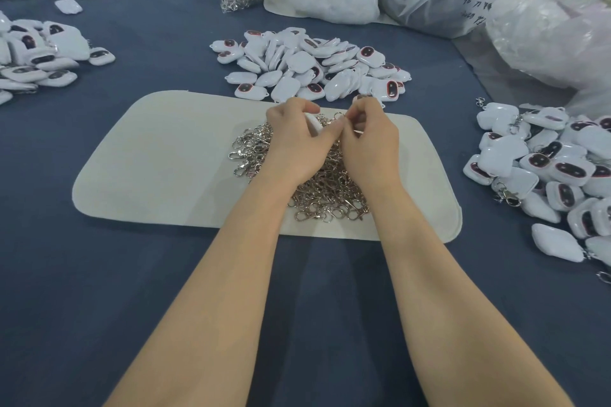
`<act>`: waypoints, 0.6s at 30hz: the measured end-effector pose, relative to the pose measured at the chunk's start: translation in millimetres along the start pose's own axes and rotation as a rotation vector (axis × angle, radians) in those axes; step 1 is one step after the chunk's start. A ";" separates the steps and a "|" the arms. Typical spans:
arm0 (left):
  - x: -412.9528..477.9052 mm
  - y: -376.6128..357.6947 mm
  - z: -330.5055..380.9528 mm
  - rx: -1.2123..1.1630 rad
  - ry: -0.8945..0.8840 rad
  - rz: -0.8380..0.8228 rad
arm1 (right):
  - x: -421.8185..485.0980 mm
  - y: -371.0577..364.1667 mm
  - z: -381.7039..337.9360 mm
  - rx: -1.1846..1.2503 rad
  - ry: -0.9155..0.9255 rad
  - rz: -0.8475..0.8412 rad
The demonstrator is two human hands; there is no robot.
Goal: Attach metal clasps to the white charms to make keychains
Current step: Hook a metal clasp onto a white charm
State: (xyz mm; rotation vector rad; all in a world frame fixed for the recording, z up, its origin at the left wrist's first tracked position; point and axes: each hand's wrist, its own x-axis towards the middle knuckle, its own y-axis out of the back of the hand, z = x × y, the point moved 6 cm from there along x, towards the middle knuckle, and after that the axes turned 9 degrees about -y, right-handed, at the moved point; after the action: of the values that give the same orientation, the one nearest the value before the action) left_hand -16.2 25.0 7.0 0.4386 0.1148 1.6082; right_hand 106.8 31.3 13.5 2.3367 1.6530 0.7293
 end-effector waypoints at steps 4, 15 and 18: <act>0.4 2.3 8.4 -0.047 -0.081 0.063 | 0.8 0.1 1.0 0.017 -0.022 0.003; 3.4 -2.3 0.1 -0.519 0.030 0.181 | -3.1 -20.0 -6.3 0.862 -0.469 -0.310; 3.3 -1.5 -1.9 -0.630 0.027 0.225 | -6.7 -24.4 -8.6 0.944 -0.526 -0.382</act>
State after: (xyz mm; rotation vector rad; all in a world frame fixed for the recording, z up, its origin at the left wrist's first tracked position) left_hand -15.5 28.7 5.4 -0.0625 -0.4268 1.7669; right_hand 80.5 32.8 8.7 2.2149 2.3246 -0.8508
